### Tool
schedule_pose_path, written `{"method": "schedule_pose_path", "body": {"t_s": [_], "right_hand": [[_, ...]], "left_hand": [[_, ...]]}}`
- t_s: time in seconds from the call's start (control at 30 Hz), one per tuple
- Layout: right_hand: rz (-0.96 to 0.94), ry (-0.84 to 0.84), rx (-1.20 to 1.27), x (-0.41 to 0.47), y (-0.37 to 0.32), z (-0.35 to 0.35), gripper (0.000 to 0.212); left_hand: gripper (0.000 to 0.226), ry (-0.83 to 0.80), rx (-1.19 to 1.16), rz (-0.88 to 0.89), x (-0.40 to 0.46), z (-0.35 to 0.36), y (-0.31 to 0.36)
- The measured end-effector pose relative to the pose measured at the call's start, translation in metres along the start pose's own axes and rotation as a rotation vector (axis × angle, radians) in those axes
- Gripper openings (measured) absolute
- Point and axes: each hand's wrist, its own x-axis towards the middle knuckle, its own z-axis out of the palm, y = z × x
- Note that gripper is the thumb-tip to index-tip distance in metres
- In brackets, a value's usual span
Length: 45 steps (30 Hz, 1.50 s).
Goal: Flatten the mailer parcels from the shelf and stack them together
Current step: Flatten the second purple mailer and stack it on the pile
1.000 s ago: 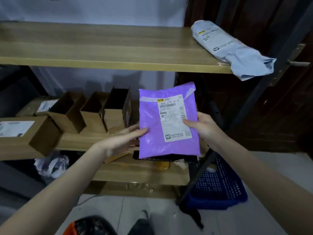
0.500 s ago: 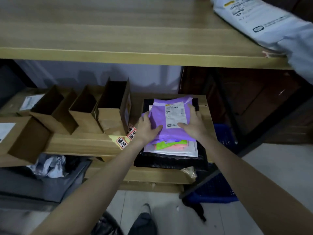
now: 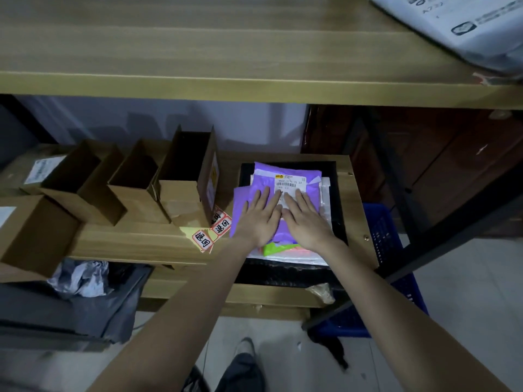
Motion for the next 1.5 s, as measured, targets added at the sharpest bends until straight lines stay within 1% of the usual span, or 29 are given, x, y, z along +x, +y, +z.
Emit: {"method": "schedule_pose_path", "body": {"t_s": [0.2, 0.63, 0.8, 0.9, 0.97, 1.0, 1.03, 1.1, 1.13, 1.17, 1.2, 1.23, 1.27, 1.33, 1.37, 1.43, 1.5], "right_hand": [[0.008, -0.065, 0.004, 0.006, 0.004, 0.001, 0.052], [0.033, -0.069, 0.059, 0.011, 0.005, 0.003, 0.051], [0.027, -0.056, 0.094, 0.01, 0.004, 0.005, 0.051], [0.035, -0.041, 0.199, 0.009, 0.004, 0.001, 0.051], [0.015, 0.003, 0.335, 0.006, 0.002, -0.005, 0.057], [0.005, 0.051, 0.402, 0.003, 0.002, -0.01, 0.064], [0.012, 0.113, 0.449, 0.001, 0.004, -0.015, 0.07], [0.073, 0.252, 0.488, -0.001, 0.011, -0.029, 0.079], [0.125, 0.298, 0.484, 0.001, 0.018, -0.034, 0.082], [0.2, 0.318, 0.467, 0.002, 0.024, -0.039, 0.086], [0.284, 0.312, 0.458, 0.003, 0.032, -0.042, 0.096], [0.367, 0.264, 0.475, 0.006, 0.042, -0.042, 0.11], [0.436, 0.195, 0.519, 0.009, 0.053, -0.04, 0.122], [0.552, 0.038, 0.586, 0.009, 0.064, -0.034, 0.138], [0.597, -0.016, 0.586, 0.005, 0.064, -0.033, 0.14], [0.637, -0.044, 0.578, 0.001, 0.064, -0.031, 0.133], [0.636, -0.025, 0.587, 0.002, 0.064, -0.03, 0.121]], "left_hand": [[0.049, -0.044, -0.001, -0.012, 0.005, 0.002, -0.002], [0.05, -0.073, 0.022, -0.032, 0.008, 0.001, 0.0], [0.05, -0.058, -0.021, -0.025, 0.009, 0.003, -0.001], [0.051, -0.049, -0.144, -0.029, 0.01, 0.001, -0.003], [0.058, -0.007, -0.394, -0.014, 0.007, -0.006, -0.006], [0.063, 0.042, -0.522, 0.002, 0.004, -0.011, -0.008], [0.067, 0.116, -0.582, 0.012, 0.0, -0.016, -0.011], [0.072, 0.276, -0.518, -0.021, -0.006, -0.028, -0.019], [0.076, 0.311, -0.47, -0.078, -0.007, -0.033, -0.023], [0.082, 0.305, -0.444, -0.152, -0.008, -0.038, -0.027], [0.089, 0.262, -0.441, -0.245, -0.007, -0.041, -0.032], [0.096, 0.207, -0.45, -0.338, -0.007, -0.044, -0.036], [0.1, 0.139, -0.457, -0.415, -0.005, -0.045, -0.039], [0.109, -0.005, -0.431, -0.496, -0.006, -0.045, -0.04], [0.115, -0.052, -0.407, -0.504, -0.005, -0.042, -0.04], [0.122, -0.075, -0.422, -0.497, -0.002, -0.036, -0.044], [0.114, -0.054, -0.537, -0.508, 0.005, -0.028, -0.05]]}}
